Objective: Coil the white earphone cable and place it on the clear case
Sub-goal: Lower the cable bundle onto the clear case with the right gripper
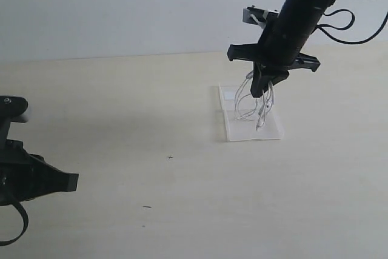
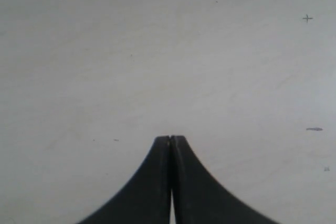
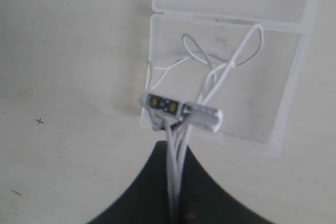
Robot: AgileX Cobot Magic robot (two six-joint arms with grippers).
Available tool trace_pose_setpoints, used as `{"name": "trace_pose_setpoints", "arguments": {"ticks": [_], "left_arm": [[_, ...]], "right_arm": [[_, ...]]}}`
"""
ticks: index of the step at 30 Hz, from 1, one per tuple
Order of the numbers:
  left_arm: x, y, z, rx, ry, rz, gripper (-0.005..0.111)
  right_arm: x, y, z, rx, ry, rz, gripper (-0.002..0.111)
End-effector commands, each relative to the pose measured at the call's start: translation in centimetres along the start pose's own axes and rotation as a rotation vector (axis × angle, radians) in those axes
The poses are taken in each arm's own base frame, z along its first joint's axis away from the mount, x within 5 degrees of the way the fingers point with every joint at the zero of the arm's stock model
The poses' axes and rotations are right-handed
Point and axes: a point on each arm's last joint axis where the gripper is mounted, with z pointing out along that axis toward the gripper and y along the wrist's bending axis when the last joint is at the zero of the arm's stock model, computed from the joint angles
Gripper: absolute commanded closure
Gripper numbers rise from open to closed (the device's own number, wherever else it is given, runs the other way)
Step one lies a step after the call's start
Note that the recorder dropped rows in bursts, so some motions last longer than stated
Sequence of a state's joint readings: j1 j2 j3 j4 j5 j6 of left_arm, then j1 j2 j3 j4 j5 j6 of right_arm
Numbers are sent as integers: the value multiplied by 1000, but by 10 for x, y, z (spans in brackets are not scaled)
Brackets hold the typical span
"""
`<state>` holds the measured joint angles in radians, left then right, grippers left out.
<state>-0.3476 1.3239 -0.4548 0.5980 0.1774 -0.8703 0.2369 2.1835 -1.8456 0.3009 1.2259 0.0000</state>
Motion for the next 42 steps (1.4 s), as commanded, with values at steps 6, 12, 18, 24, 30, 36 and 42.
{"name": "trace_pose_setpoints", "arguments": {"ticks": [6, 12, 18, 24, 30, 36, 42], "left_arm": [[1, 1, -2, 1, 1, -34, 107], [3, 2, -1, -7, 14, -40, 107], [4, 2, -1, -13, 23, -55, 107], [4, 2, -1, -13, 25, -62, 107], [5, 3, -1, -20, 32, -63, 107], [5, 3, -1, -22, 33, -63, 107], [5, 3, -1, -22, 33, -63, 107]], "right_arm": [[-3, -13, 24, 52, 48, -20, 108], [-15, -16, 38, 49, 45, -22, 108], [-35, -14, 41, 42, -12, -36, 108], [-50, -11, 36, 38, -76, -54, 108], [-54, -19, 56, 67, -48, -58, 108], [-52, -27, 82, 71, 5, -81, 105], [-52, -26, 80, 71, 0, -80, 57]]}}
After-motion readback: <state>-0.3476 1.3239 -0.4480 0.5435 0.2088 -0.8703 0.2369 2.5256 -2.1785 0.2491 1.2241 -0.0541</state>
